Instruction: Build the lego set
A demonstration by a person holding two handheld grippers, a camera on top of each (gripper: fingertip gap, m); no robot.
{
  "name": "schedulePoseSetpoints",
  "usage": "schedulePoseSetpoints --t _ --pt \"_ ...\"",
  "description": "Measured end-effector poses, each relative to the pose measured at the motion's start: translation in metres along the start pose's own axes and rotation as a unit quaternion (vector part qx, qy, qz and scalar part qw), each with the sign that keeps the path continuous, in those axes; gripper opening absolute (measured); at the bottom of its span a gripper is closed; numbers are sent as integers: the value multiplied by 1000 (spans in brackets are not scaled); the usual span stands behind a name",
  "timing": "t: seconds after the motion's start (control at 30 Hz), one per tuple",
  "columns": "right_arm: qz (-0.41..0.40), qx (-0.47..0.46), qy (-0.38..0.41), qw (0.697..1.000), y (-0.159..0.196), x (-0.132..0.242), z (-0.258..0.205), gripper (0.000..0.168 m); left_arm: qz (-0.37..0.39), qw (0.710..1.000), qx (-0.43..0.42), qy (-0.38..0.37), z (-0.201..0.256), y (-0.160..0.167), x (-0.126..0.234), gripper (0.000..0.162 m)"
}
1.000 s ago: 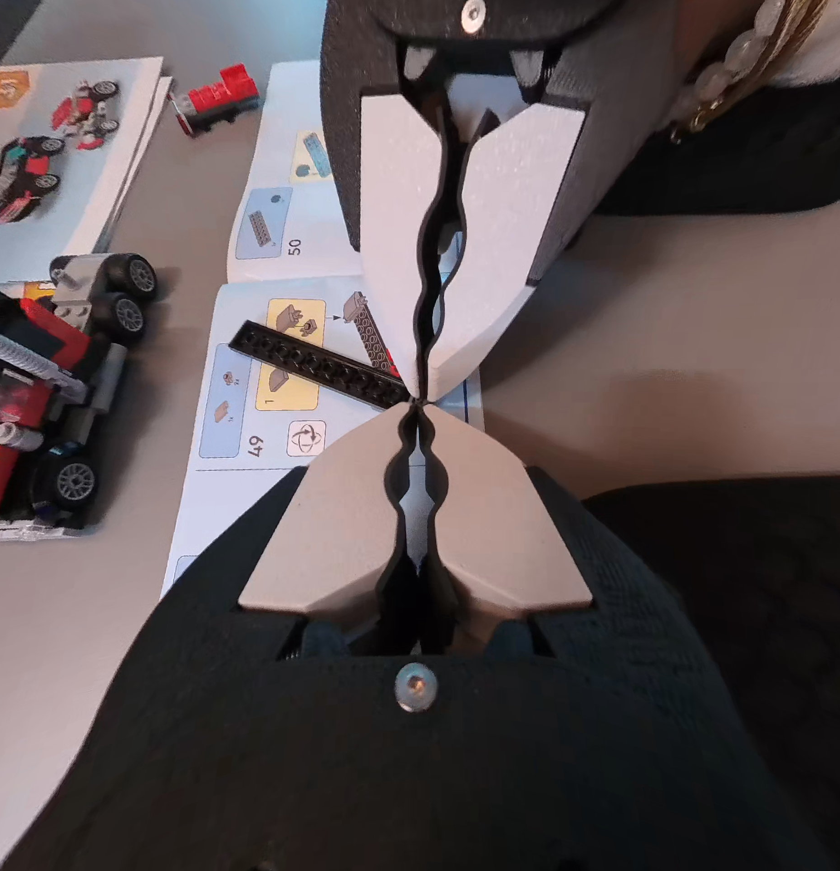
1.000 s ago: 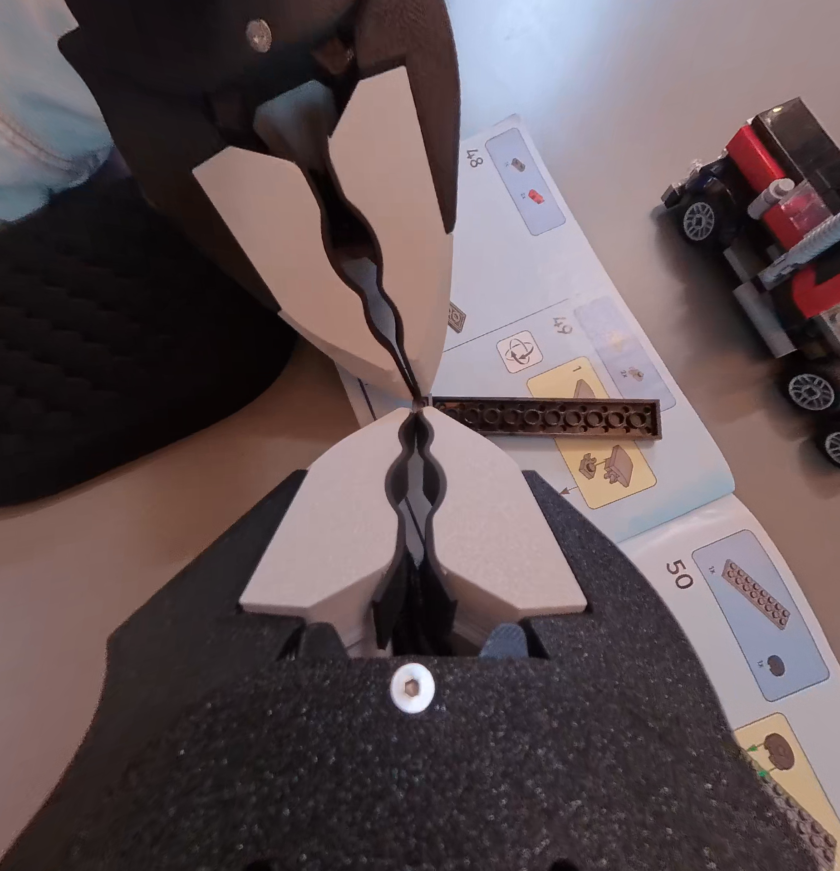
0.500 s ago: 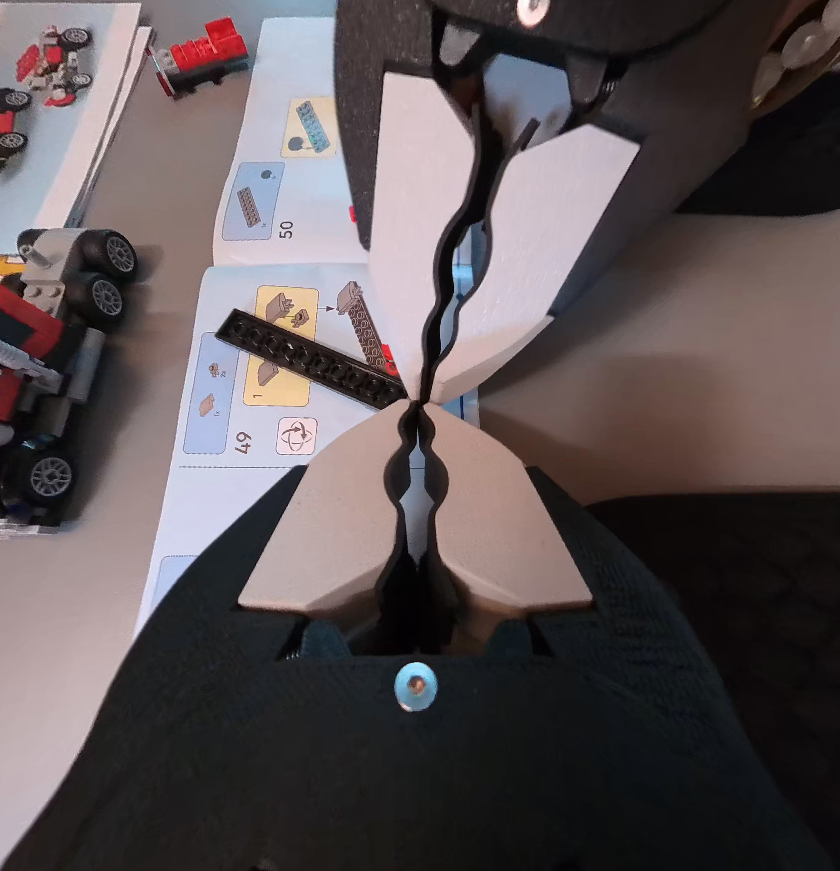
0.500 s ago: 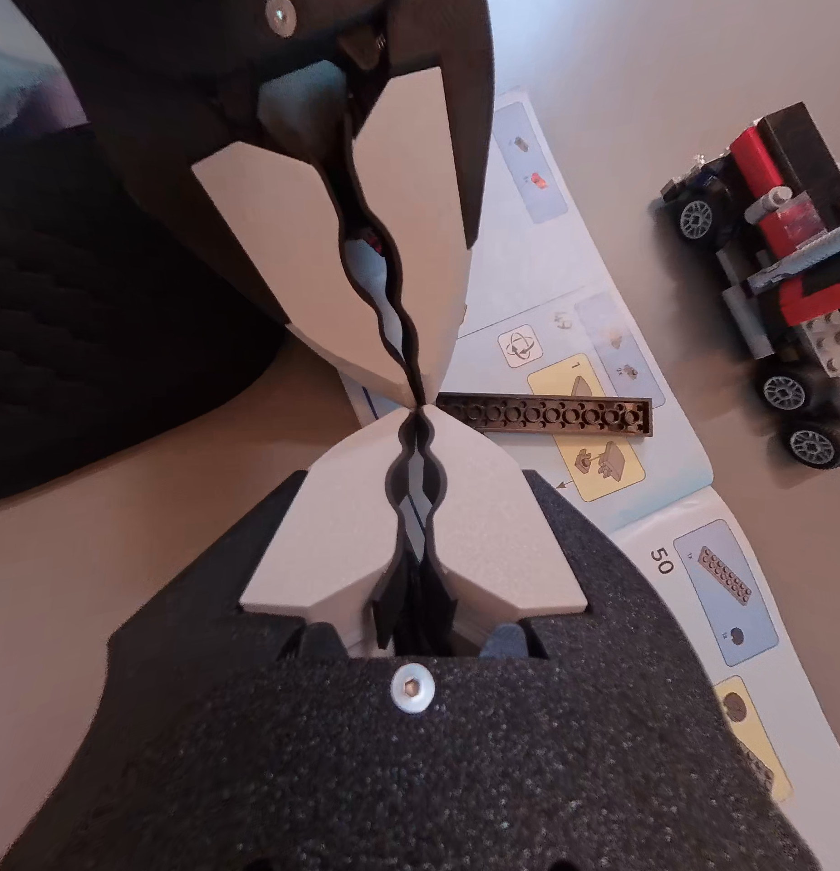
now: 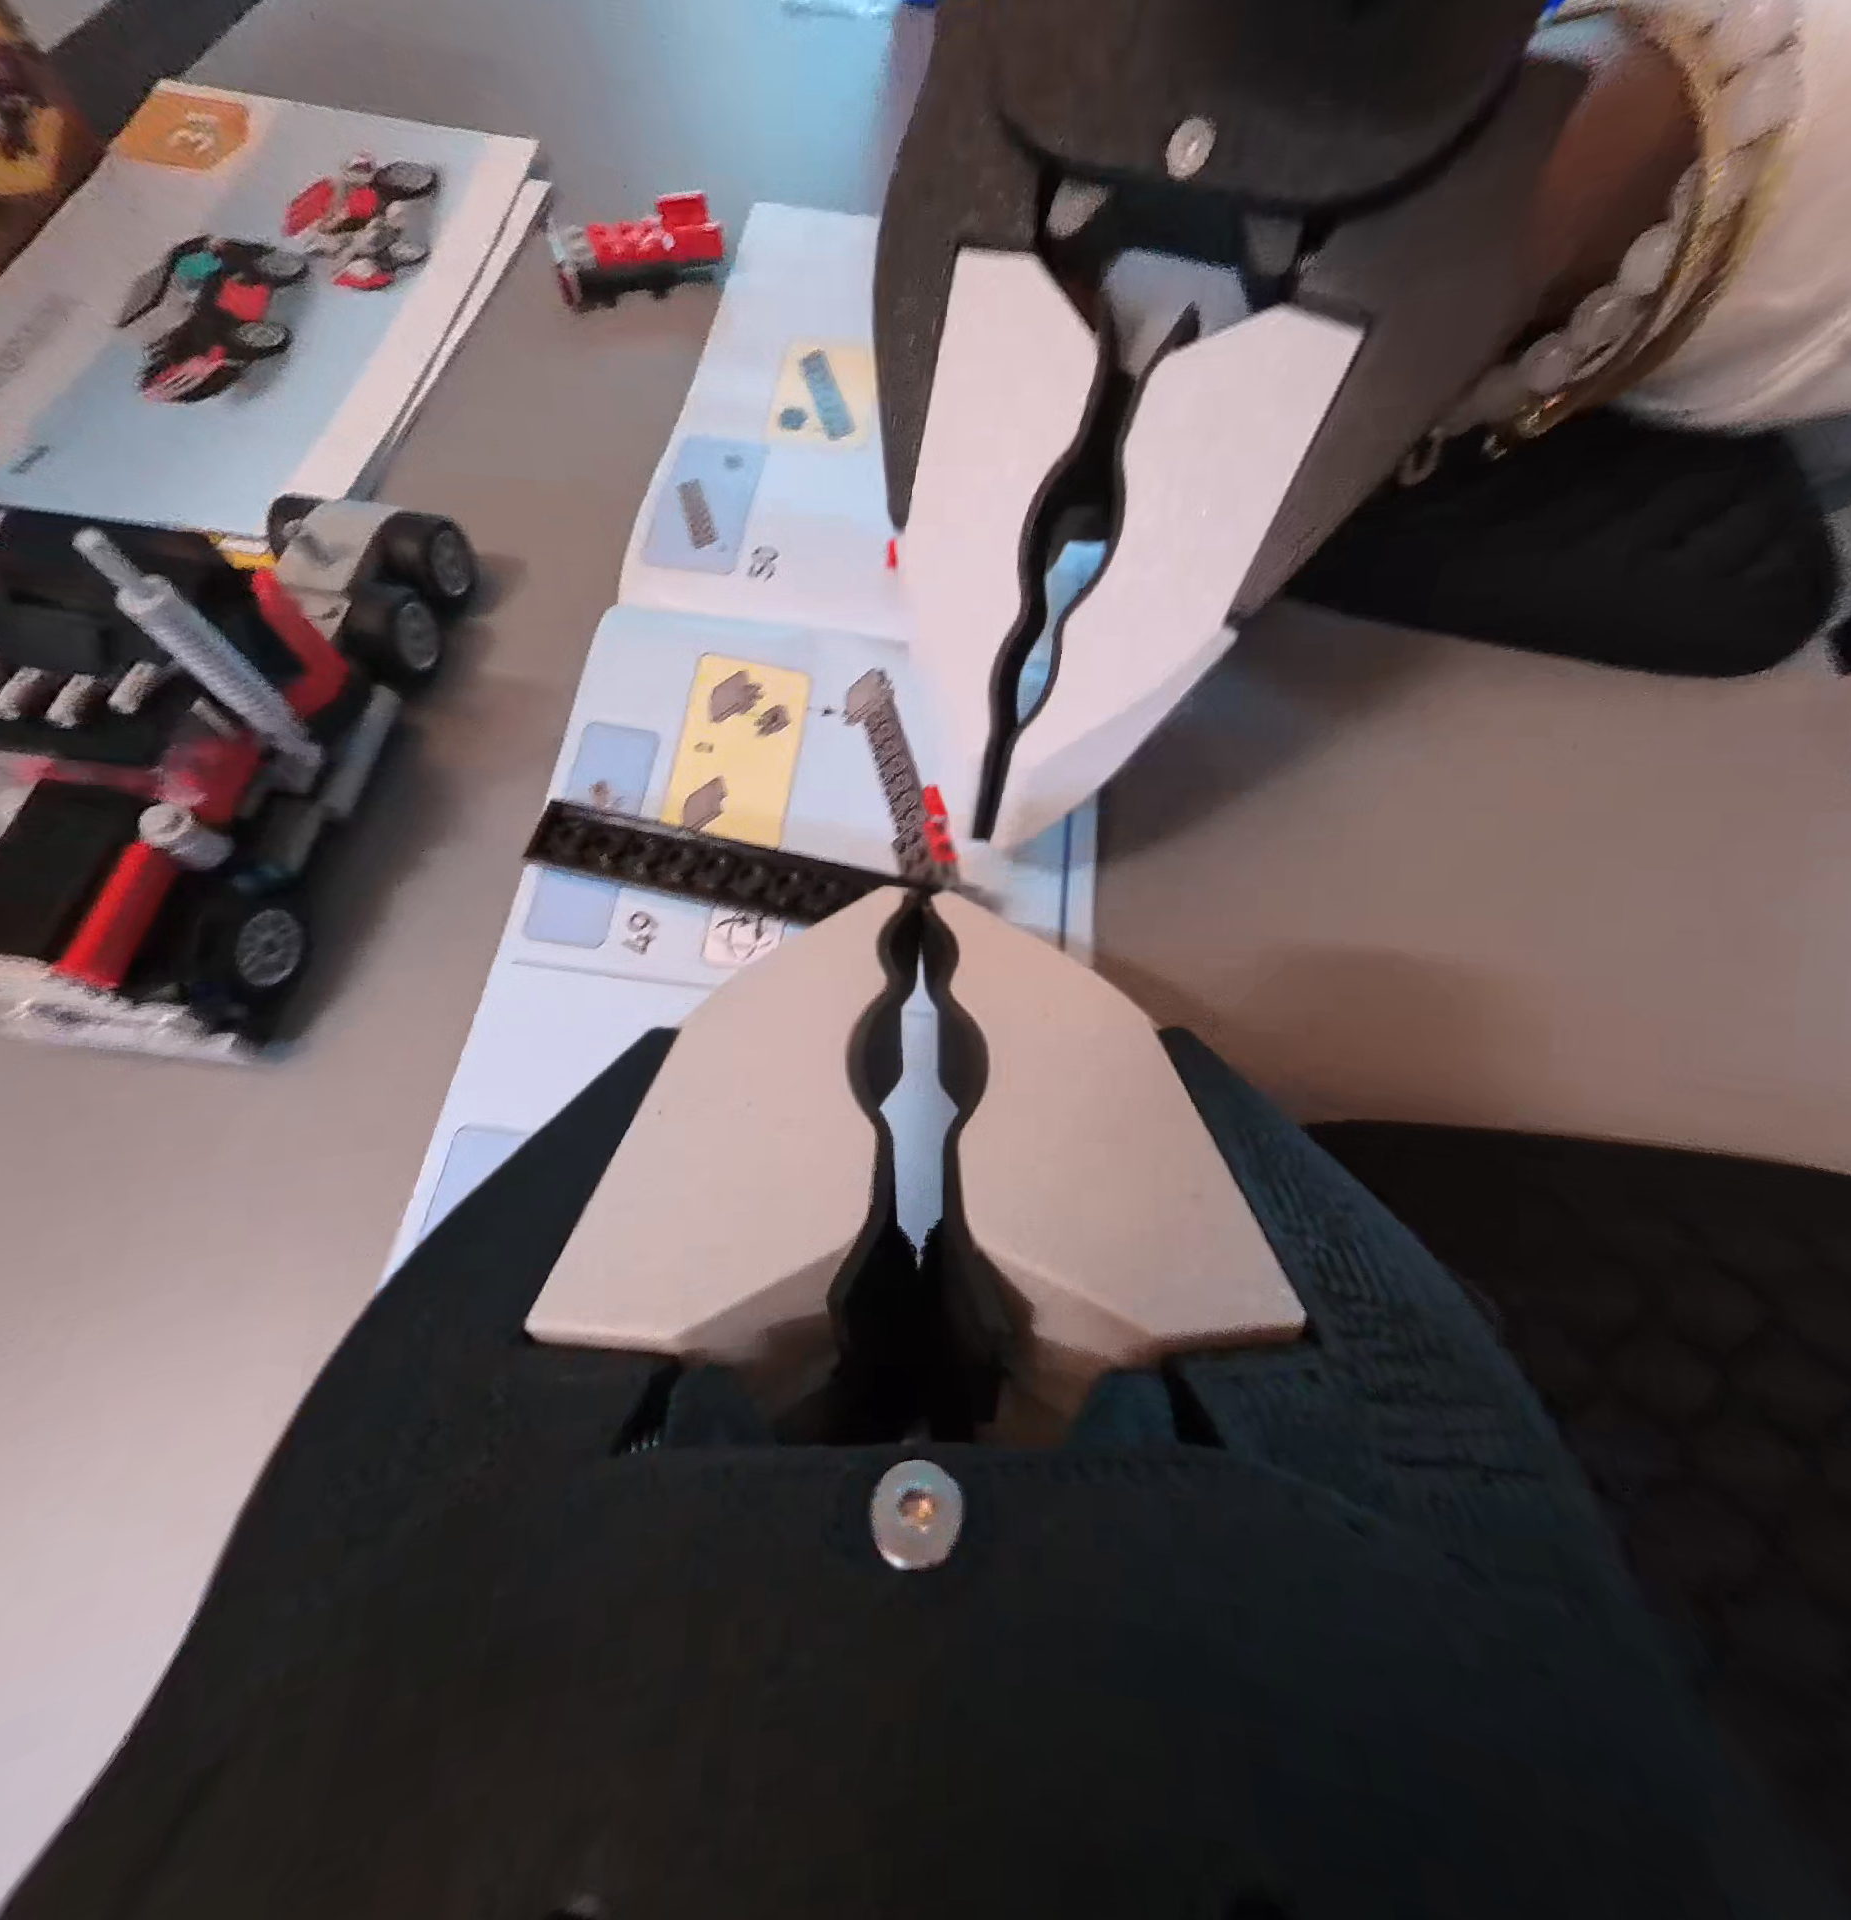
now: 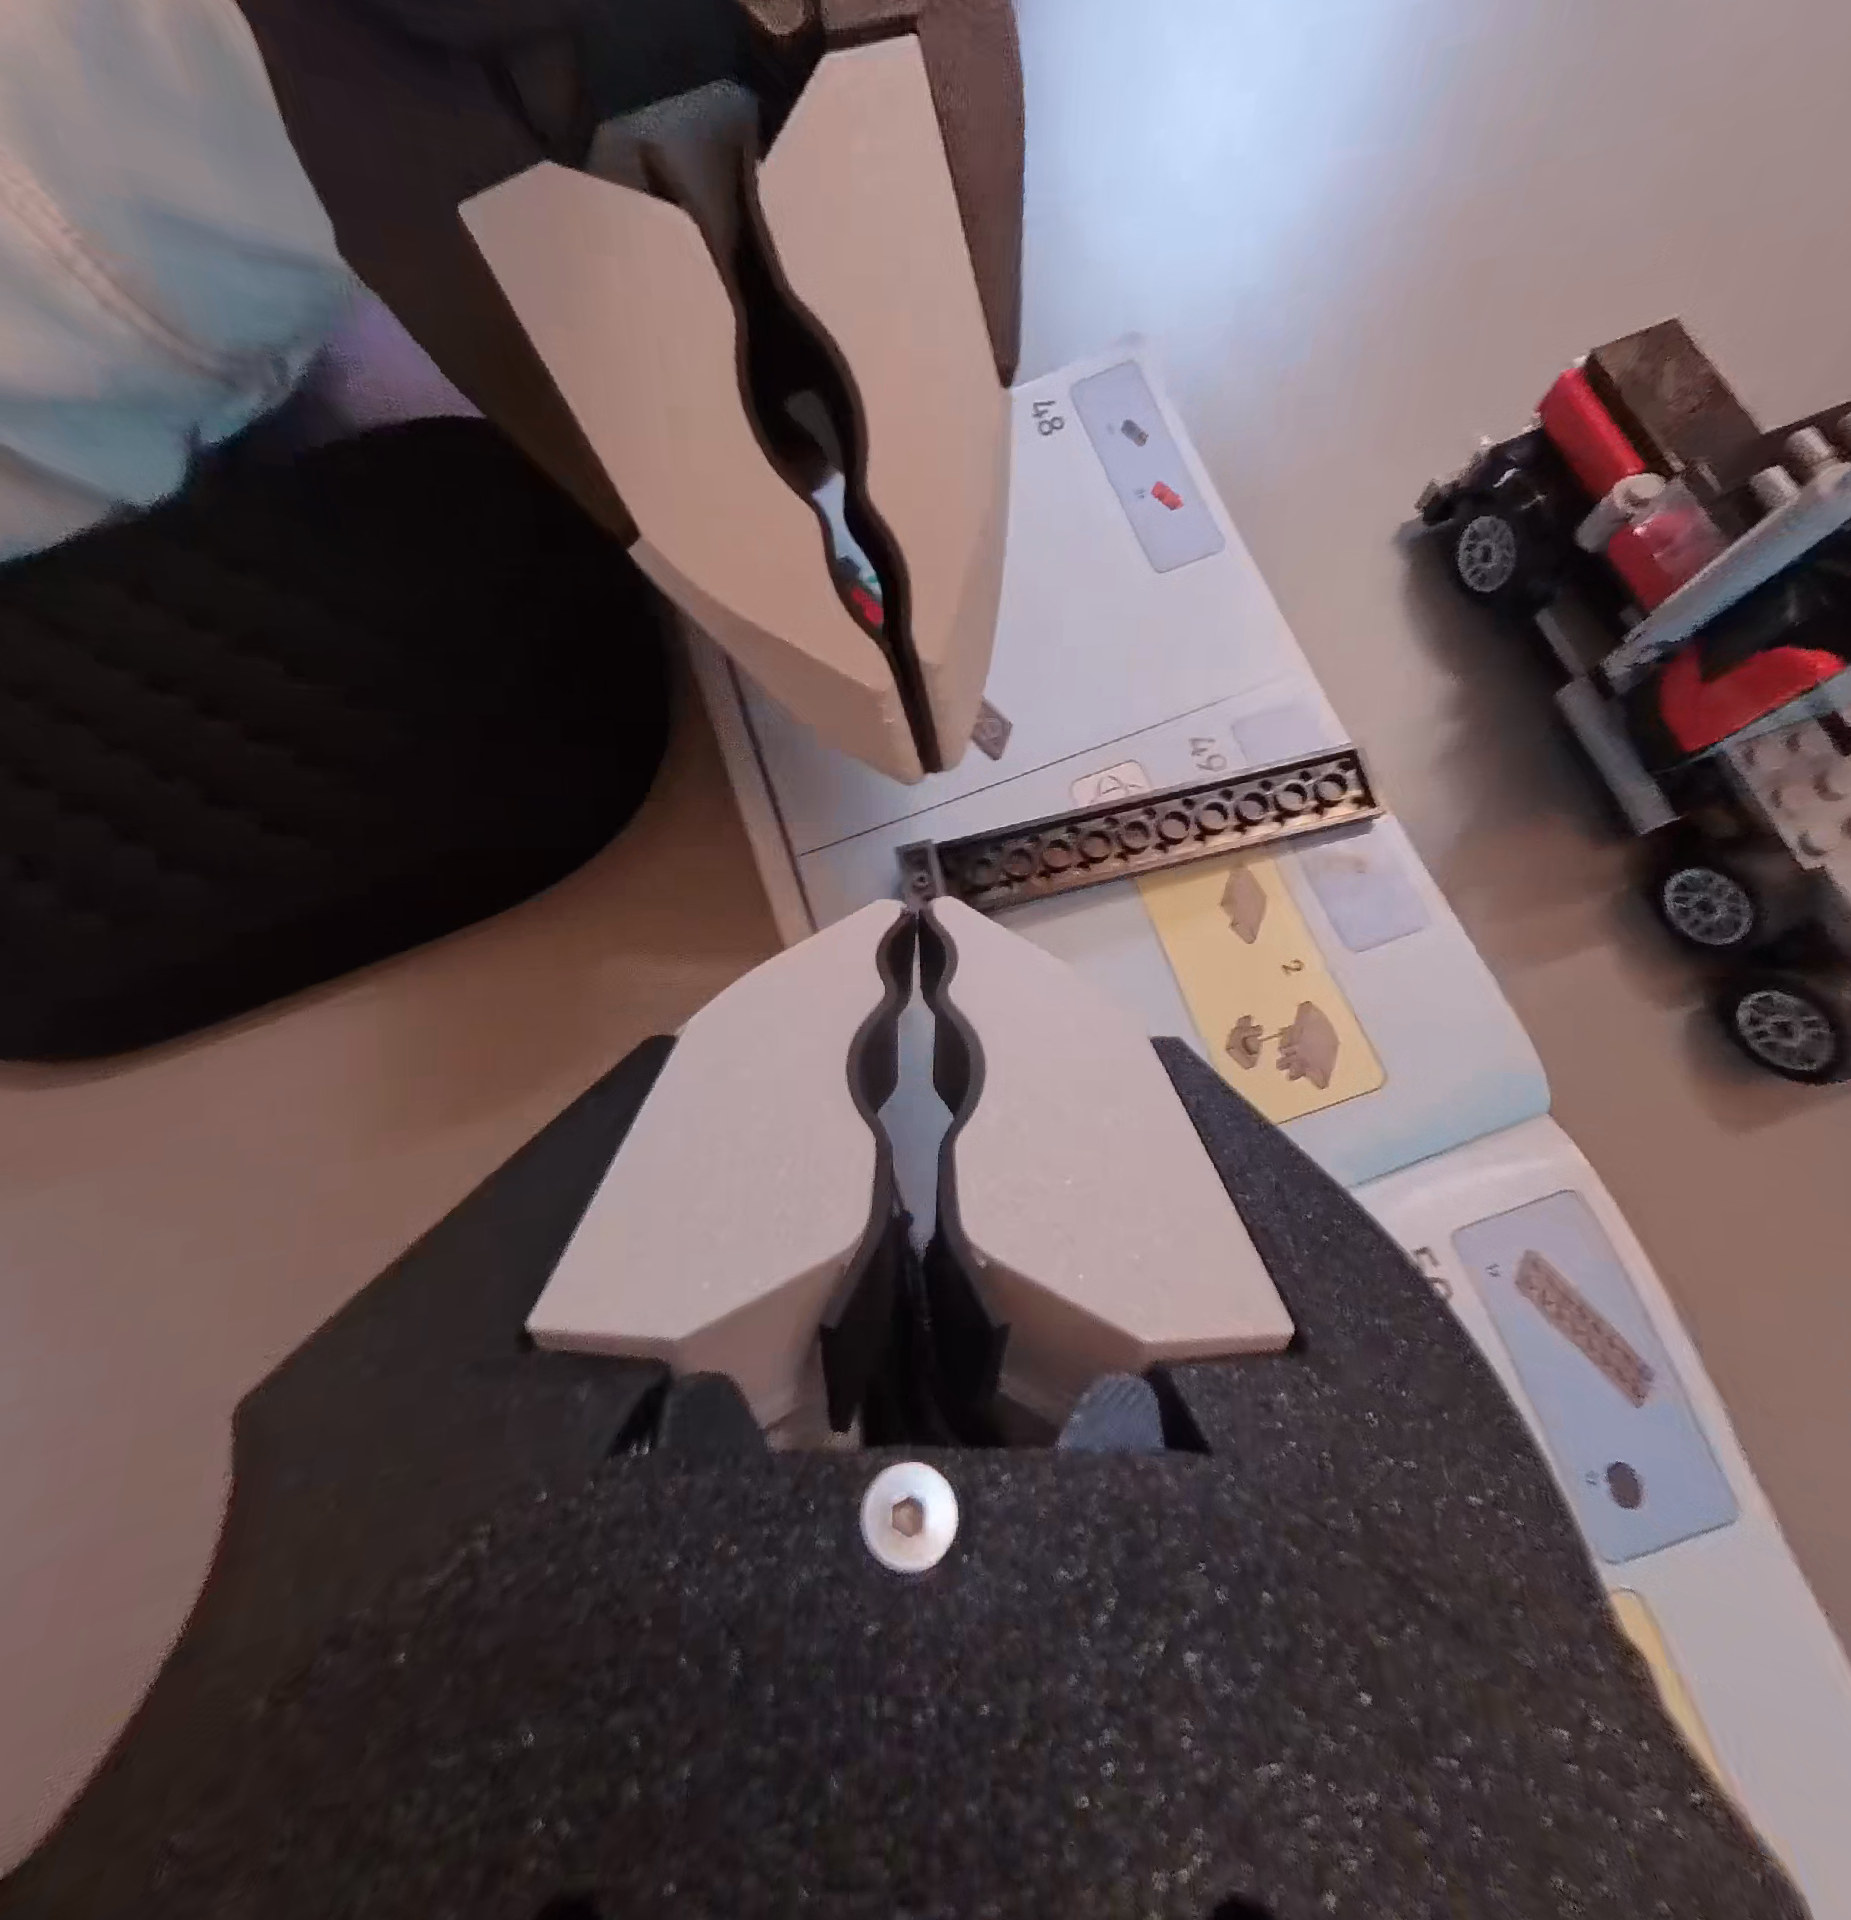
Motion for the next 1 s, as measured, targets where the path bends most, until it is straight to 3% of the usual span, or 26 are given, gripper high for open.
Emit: schedulePoseSetpoints --t 0.6,0.7,0.8,0.93,1.0 --pt "-20 12 -10 1000 -1 -14 7 0 -56 998 -7 -9 4 3 -14 1" --pt "20 -3 -34 999 -1 -10 8 16 64 995 17 -75 -14 -3 21 14" --pt "2 34 -24 999 -1 -12 5 18 209 966 62 -136 -33 -1 67 20" --pt "-18 77 0 997 -4 -19 0 20 260 943 74 -195 -43 10 84 20" --pt "-33 80 10 996 -3 -21 -1 11 266 939 95 -198 -46 11 82 23"
Point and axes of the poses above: each gripper's, where its closed fingertips meet, x back along the fingers, y out of its underside, z = x × y across the jaws, the point moved 10 cm from there along x, back along the fingers, and after that the axes turned 9 degrees about -y, right-handed, at the moved point
